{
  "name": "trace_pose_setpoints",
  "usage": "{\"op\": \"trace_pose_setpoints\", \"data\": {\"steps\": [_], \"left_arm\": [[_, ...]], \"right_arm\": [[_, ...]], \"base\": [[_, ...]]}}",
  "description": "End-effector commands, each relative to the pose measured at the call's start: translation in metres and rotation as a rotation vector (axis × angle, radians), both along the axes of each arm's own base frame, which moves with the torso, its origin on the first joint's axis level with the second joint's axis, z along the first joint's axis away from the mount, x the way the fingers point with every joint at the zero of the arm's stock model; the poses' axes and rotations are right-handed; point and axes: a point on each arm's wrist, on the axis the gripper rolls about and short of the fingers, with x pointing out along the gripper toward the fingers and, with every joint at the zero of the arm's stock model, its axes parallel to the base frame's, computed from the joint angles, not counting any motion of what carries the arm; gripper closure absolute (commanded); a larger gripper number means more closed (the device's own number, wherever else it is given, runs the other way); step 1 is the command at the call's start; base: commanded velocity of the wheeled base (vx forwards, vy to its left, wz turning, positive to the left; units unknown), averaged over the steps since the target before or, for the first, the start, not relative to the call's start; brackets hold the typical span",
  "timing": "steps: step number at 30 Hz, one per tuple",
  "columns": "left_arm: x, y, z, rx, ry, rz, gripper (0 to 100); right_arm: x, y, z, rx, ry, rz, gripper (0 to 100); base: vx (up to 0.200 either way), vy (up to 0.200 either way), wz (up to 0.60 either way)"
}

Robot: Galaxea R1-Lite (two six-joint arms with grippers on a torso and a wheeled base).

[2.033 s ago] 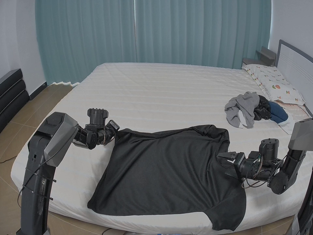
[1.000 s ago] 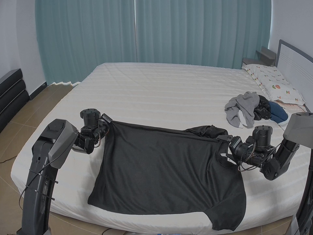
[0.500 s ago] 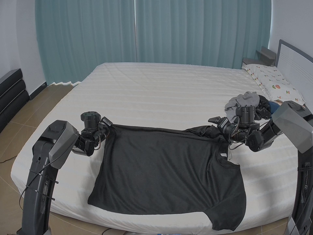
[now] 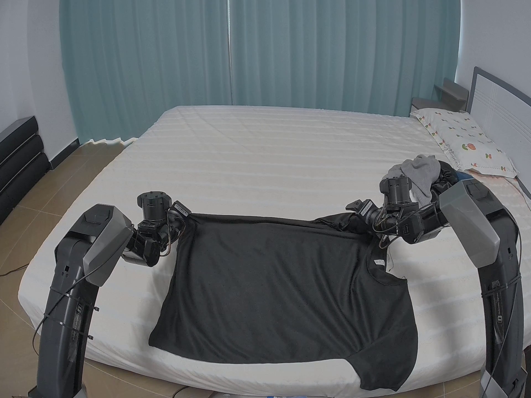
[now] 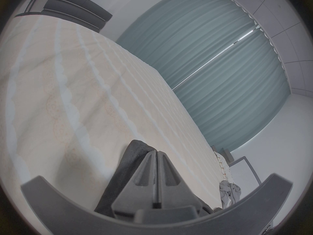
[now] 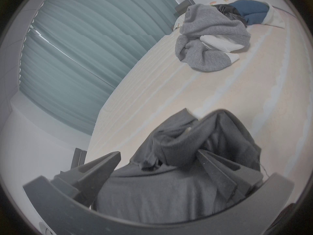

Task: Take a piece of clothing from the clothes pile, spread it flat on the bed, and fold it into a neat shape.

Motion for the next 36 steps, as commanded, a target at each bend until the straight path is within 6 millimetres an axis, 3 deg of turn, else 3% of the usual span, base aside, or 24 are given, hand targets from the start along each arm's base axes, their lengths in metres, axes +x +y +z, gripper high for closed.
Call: {"op": "trace_pose_setpoints", "data": {"steps": [1, 14, 24, 25, 28, 36], "left_arm": [[0.000, 0.000, 0.001, 0.000, -0.003, 0.002, 100], [0.000, 0.000, 0.000, 0.001, -0.004, 0.001, 100], [0.001, 0.000, 0.001, 0.001, -0.005, 0.003, 100], [0.001, 0.000, 0.001, 0.001, -0.005, 0.003, 100], [0.000, 0.000, 0.000, 0.003, -0.004, 0.002, 100], [0.001, 0.000, 0.000, 0.001, -0.005, 0.003, 100]], "right_arm": [[0.015, 0.000, -0.019, -0.036, -0.004, -0.035, 100], [0.042, -0.019, 0.012, -0.046, -0.172, -0.156, 100], [0.046, -0.024, -0.009, -0.081, -0.149, -0.173, 100], [0.046, -0.024, -0.009, -0.081, -0.149, -0.173, 0], [0.046, -0.023, -0.013, -0.097, -0.149, -0.165, 0], [0.045, -0.038, 0.014, -0.087, -0.195, -0.189, 0]], "base": [[0.000, 0.000, 0.00], [0.000, 0.000, 0.00], [0.000, 0.000, 0.00], [0.000, 0.000, 0.00], [0.000, 0.000, 0.00], [0.000, 0.000, 0.00]]}}
